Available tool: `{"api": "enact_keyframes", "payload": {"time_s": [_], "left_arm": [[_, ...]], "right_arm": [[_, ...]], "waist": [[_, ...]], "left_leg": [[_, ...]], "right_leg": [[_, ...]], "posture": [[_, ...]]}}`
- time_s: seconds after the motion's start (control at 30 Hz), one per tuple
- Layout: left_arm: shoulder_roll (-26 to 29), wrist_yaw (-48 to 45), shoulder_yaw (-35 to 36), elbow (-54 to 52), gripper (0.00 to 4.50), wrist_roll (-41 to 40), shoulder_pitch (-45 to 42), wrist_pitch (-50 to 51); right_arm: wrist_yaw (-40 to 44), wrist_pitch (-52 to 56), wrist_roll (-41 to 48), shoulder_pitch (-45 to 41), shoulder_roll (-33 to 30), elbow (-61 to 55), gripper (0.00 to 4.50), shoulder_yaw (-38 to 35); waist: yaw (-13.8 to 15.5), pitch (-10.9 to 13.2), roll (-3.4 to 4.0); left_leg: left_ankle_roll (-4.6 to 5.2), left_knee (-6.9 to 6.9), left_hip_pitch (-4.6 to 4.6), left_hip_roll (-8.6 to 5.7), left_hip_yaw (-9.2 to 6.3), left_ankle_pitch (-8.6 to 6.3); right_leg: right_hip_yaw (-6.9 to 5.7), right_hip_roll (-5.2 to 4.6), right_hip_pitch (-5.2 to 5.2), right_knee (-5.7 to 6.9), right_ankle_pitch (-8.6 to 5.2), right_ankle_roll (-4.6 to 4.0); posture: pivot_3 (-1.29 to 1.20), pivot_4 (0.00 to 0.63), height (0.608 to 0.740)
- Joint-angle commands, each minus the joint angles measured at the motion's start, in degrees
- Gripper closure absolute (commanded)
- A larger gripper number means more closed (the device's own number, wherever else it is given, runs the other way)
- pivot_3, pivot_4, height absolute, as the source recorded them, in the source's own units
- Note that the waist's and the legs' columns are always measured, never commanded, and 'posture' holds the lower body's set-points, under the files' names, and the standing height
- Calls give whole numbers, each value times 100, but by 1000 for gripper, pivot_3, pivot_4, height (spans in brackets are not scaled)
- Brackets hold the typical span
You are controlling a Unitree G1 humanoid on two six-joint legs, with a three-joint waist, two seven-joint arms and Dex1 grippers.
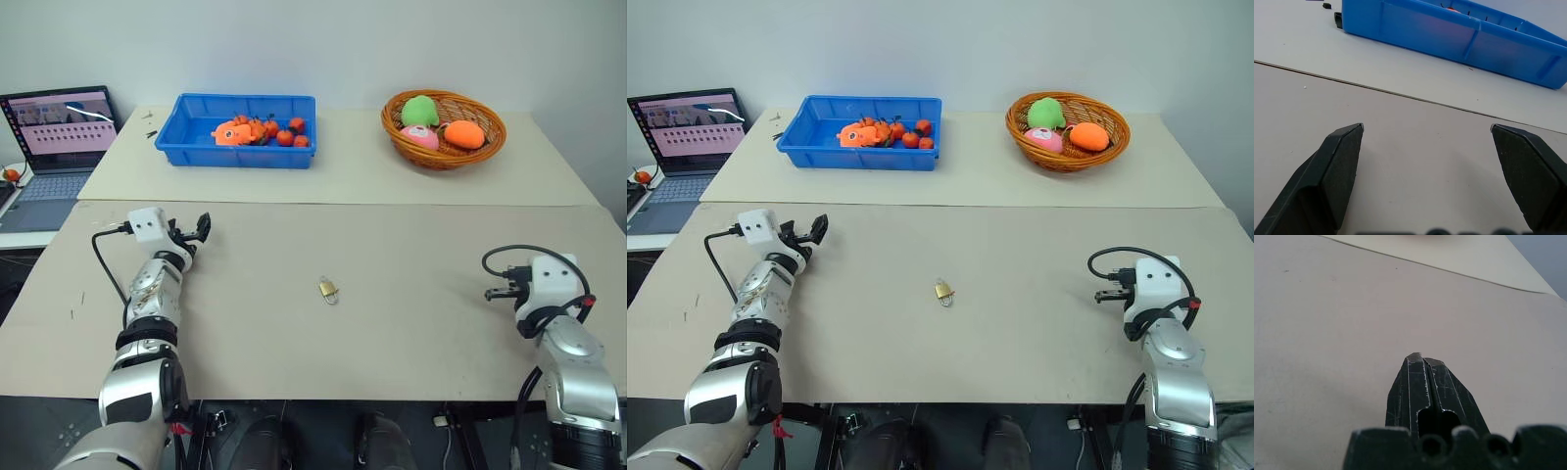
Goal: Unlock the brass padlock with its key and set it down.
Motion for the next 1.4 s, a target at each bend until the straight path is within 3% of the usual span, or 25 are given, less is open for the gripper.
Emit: {"api": "enact_keyframes", "payload": {"time_s": [0.03, 0.27, 0.37, 0.57, 0.7, 0.8, 0.93, 1.07, 1.23, 1.4], "left_arm": [[59, 13, -32, -83, 56, 37, -118, -159], [25, -32, -78, -102, 56, 44, -104, -173], [-12, -48, -120, -131, 56, 49, -82, -178], [-72, -601, -454, -342, 56, 129, 5, -28], [96, -2689, -1410, -2190, 56, -228, 658, 996], [691, -3879, -2058, -4035, 56, -660, 1204, 2089], [1558, -4878, -2528, -5578, 56, -1098, 1673, 3124], [2006, -5198, -2604, -5903, 56, -1163, 1763, 3409], [2042, -5096, -2531, -5722, 56, -1065, 1609, 3401], [1905, -4836, -2508, -5706, 0, -1004, 1618, 3318]], "right_arm": [[-40, -193, -11, -72, -21, -92, 4500, -34], [-37, -70, -91, -150, -23, -175, 4500, 161], [696, 282, 505, -205, -80, -1008, 4500, 523], [2377, 1046, 1754, 160, -864, -2614, 4500, 1120], [2993, 1209, 2428, 224, -1216, -3063, 4500, 1149], [3072, 1263, 2565, 42, -1318, -2971, 4500, 1153], [3089, 1283, 2536, -378, -1387, -2733, 4500, 1386], [2934, 1258, 2305, -658, -1359, -2466, 4500, 1601], [2691, 1267, 2050, -489, -1377, -2400, 4500, 1689], [2639, 1083, 1975, -104, -1364, -2429, 2941, 1467]], "waist": [[0, 0, 0], [-3, 0, 0], [-5, 0, 0], [11, 0, -5], [27, 3, -12], [9, 9, -23], [-30, 10, -24], [3, 10, -22], [117, 10, -23], [140, 11, -24]], "left_leg": [[0, 0, 0, 0, 0, 0], [0, 0, 0, 0, 0, 0], [0, 1, 0, 0, 0, 0], [1, 1, 0, 0, -4, 0], [3, 2, -6, -1, -11, -2], [3, 13, -12, 2, -11, -2], [-1, 20, -5, 11, -9, -3], [-8, 10, 27, 13, -6, 1], [-6, 15, 12, 10, -9, 0], [-4, 10, 3, 6, -8, -1]], "right_leg": [[0, 0, 0, 0, 0, 0], [0, 0, 0, 0, 0, 0], [0, 0, -1, 0, 0, 0], [-5, 1, 4, -1, 0, 0], [-21, 1, 11, -2, 2, 2], [-20, 1, 10, -1, 5, 3], [-7, 4, 1, -4, 2, -1], [4, 4, 17, -2, -2, -7], [-1, 3, 12, -4, -2, -8], [-6, 4, 9, -6, -2, -7]], "posture": [[0, 150, 692], [0, 150, 692], [0, 150, 692], [0, 150, 692], [0, 150, 692], [0, 150, 692], [0, 150, 692], [0, 150, 692], [0, 150, 692], [0, 150, 692]]}}
